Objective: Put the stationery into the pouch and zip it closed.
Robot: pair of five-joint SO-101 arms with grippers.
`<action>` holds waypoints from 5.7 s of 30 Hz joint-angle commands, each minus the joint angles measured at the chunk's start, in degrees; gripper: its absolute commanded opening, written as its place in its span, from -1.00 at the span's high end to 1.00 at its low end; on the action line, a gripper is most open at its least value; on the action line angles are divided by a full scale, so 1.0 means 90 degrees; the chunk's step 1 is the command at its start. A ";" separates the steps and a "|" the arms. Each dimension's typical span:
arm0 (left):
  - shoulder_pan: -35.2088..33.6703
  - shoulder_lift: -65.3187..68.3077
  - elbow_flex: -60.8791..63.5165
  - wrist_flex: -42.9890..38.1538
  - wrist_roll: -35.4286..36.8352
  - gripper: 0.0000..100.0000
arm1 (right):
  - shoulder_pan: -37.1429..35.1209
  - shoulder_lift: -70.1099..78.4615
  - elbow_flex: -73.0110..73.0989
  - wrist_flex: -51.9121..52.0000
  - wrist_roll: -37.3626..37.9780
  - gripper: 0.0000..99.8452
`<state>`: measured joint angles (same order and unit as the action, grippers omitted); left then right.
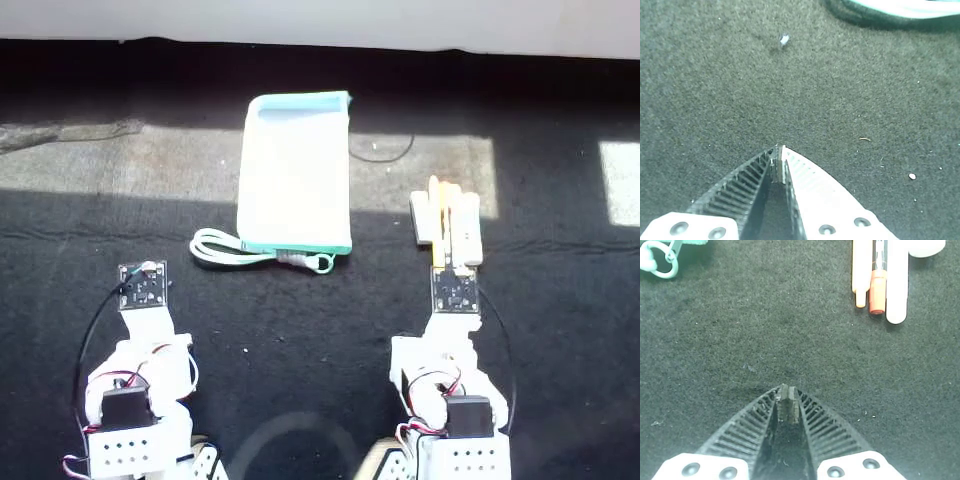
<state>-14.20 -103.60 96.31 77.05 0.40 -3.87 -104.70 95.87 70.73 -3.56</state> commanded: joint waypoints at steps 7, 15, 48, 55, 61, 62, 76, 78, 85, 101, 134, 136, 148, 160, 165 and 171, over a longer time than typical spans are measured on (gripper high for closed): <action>-0.0015 -0.0005 0.0093 0.0039 0.0068 0.98 | -0.0024 -0.0024 0.0874 0.0005 -0.0049 0.99; -0.0015 -0.0005 0.0093 0.0039 0.0068 0.98 | -0.0024 -0.0024 0.0874 0.0005 -0.0049 0.99; 0.0112 -0.0005 0.0093 0.0039 0.0078 0.98 | -0.1792 -0.0024 0.0864 0.0005 -0.0049 0.99; 0.0337 -0.0005 0.0093 0.0039 0.0078 0.98 | -0.2505 -0.0034 0.0523 -0.2144 -0.0049 0.98; 0.0337 -0.0005 0.0093 0.0039 0.0078 0.98 | -0.2515 0.0024 -0.1695 -0.2906 -0.0010 0.98; 0.0337 -0.0005 0.0093 0.0039 0.0078 0.98 | -0.2515 0.0034 -0.2046 -0.2838 0.0137 0.98; 0.0327 -0.0005 0.0093 0.0039 0.0078 0.98 | -0.2486 0.2808 -0.5944 -0.1392 0.1074 0.98; 0.0327 -0.0005 0.0093 0.0039 0.0078 0.98 | -0.2486 0.3551 -0.6598 -0.1060 0.1074 0.98; 0.0327 -0.0005 0.0093 0.0039 0.0078 0.98 | -0.2515 0.6208 -0.7214 0.0005 0.1094 0.98; 0.0327 -0.0005 0.0093 0.0039 0.0078 0.98 | -0.3473 1.0261 -0.8357 0.0054 0.1299 0.63; 0.0327 -0.0005 0.0093 0.0039 0.0078 0.98 | -0.3941 1.8525 -1.9697 0.3336 0.1338 0.62; 0.0327 -0.0005 0.0093 0.0039 0.0078 0.98 | -0.3922 1.8759 -1.9580 0.3336 0.1338 0.62; 0.0327 -0.0005 0.0093 0.0039 0.0078 0.98 | -0.3922 1.8984 -1.9600 0.3346 0.1348 0.62; 0.0327 -0.0005 0.0093 0.0039 0.0078 0.98 | -0.3424 1.9697 -1.8994 0.3375 0.2823 0.62; 0.0327 -0.0005 0.0093 0.0039 0.0078 0.98 | -0.3463 1.8701 -1.8310 0.3385 0.2833 0.87; 0.0327 -0.0005 0.0093 0.0039 0.0078 0.98 | -0.3580 1.6796 -1.6904 0.3346 0.2862 0.85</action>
<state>-12.00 -103.60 96.31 77.05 0.75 -36.40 57.05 -60.00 100.09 21.76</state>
